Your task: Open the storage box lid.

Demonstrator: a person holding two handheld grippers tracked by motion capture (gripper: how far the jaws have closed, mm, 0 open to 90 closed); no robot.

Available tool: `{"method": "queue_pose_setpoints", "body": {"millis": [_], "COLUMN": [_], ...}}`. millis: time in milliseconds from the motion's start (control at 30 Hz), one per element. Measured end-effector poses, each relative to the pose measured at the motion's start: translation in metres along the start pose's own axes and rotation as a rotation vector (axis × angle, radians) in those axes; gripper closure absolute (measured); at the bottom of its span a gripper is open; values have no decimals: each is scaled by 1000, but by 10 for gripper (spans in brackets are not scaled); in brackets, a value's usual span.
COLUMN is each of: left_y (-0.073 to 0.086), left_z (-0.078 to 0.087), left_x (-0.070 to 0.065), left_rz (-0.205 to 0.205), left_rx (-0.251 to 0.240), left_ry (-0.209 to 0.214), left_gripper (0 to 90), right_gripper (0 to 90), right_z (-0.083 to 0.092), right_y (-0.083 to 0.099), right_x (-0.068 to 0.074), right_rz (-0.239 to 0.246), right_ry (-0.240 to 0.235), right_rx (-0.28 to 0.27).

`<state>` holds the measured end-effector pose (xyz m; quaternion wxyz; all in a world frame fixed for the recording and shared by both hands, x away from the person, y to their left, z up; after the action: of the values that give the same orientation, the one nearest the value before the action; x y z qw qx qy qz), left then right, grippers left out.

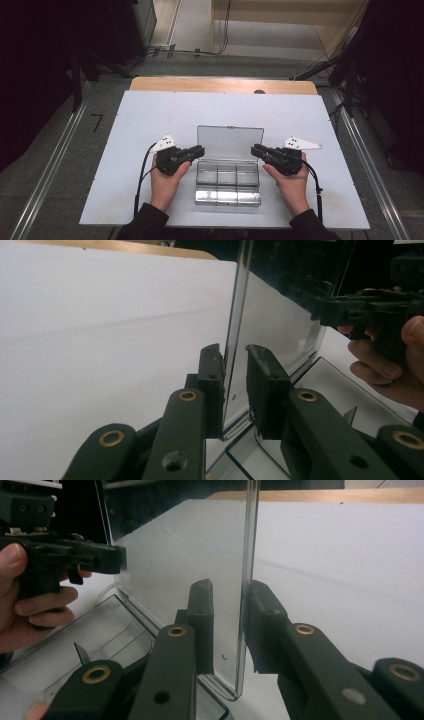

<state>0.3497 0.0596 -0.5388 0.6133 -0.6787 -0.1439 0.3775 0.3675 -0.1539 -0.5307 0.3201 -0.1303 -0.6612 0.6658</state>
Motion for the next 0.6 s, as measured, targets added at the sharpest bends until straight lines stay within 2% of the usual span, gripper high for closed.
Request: {"method": "queue_pose_setpoints", "body": {"millis": [200, 300, 500, 600], "left_y": [4, 8, 12, 13], "left_z": [-3, -5, -6, -6], "left_x": [1, 1, 3, 5], "left_rz": [30, 50, 89, 128], "left_rx": [13, 28, 22, 29], "left_ry": [-11, -9, -14, -12], "left_gripper": [765, 741, 742, 762], "right_gripper": [734, 732, 721, 724], "right_z": [-2, -2, -2, 0], "right_y": [1, 2, 5, 9], "right_x": [-3, -3, -6, -11], "right_rz": [-21, -18, -11, -16], "right_ry": [-7, -7, 11, 23], "right_rx": [-7, -8, 9, 24]}}
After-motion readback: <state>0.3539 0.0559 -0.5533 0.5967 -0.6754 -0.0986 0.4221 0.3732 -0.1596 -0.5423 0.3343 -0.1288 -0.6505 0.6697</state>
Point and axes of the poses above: each handheld gripper's, and its own axes: z roughly backward along the jaws, y roughly out of its underside, x roughly to its left, the point moved 10 cm from there along -z, roughly forward along the jaws, and after that the axes turned 15 degrees about -x, right-handed, at the moved point
